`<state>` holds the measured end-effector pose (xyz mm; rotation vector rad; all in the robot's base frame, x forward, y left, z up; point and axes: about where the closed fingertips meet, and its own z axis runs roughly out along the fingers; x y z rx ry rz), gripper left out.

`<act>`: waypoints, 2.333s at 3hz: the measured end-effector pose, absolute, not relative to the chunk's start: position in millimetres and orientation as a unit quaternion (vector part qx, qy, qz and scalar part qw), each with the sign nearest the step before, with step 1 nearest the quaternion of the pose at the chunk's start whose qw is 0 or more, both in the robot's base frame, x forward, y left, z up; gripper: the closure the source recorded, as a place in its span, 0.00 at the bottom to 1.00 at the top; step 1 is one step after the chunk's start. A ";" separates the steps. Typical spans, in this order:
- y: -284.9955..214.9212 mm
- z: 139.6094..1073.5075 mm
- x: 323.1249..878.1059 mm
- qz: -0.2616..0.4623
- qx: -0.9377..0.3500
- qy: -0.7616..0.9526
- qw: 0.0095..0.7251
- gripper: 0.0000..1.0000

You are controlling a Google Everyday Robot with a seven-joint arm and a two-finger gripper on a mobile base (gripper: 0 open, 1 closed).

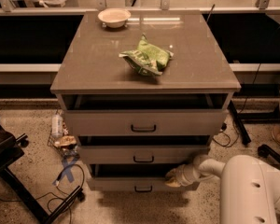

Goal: Open bottom drawer

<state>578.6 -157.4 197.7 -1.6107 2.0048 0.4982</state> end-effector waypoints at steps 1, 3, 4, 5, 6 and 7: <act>-153.9 200.3 557.0 0.194 -0.598 0.736 0.253 1.00; -165.8 218.3 513.0 0.209 -0.615 0.720 0.243 1.00; -165.8 218.3 513.0 0.209 -0.615 0.720 0.243 1.00; -163.6 217.0 511.8 0.211 -0.616 0.720 0.242 0.82; -161.6 215.7 510.5 0.213 -0.616 0.719 0.241 0.59; -160.5 215.6 509.9 0.214 -0.616 0.719 0.241 0.36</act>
Offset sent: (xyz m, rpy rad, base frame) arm -0.2023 -0.0483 0.0419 0.0389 0.1296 0.1965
